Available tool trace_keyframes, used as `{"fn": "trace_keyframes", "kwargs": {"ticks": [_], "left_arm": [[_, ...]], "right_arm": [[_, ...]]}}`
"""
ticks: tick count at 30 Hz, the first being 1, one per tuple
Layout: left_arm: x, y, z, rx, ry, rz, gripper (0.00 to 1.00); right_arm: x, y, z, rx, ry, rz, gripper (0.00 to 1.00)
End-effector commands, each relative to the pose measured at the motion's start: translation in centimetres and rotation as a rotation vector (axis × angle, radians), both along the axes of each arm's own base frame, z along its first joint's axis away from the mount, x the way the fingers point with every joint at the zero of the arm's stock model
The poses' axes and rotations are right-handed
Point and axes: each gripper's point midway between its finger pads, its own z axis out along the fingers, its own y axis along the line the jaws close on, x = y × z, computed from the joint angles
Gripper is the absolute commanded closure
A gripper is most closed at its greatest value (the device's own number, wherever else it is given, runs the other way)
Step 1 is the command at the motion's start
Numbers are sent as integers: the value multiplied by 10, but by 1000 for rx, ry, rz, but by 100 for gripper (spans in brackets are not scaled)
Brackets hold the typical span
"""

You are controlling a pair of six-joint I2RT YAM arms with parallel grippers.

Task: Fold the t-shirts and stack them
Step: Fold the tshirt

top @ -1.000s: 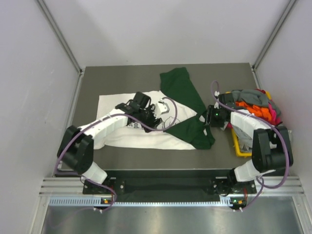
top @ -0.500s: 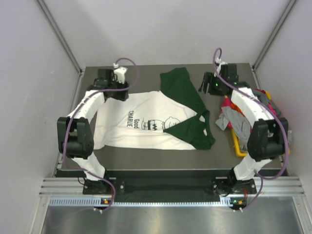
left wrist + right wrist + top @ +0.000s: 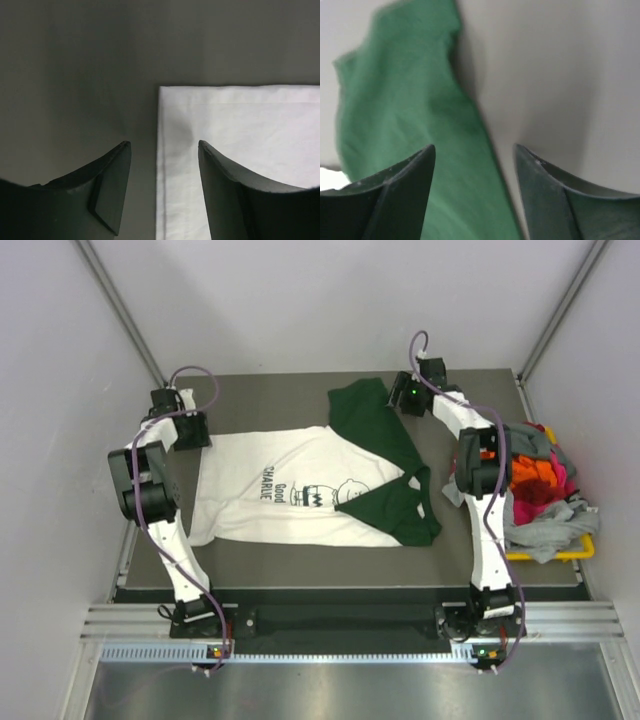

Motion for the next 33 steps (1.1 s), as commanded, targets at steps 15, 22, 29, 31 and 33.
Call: {"fn": "trace_keyframes", "kwargs": {"ticks": [15,22,29,31,33], "left_arm": [[56,-12,-10,-167,-71,-49,46],[40,-30,-6,-219,-55,-144,94],[17,-27,37,-180,-123,-209,64],[20,-14,48,-158,-150,-187,54],[24,-2,59,-151,-177,-159,53]], "right_arm": [[43,38,6,185,-102,-12,85],[34,48,63,214,-186,67,100],[16,57,118,191,-276,134,100],[15,60,123,183,-286,143,100],[13,61,122,179,-282,148,100]]}}
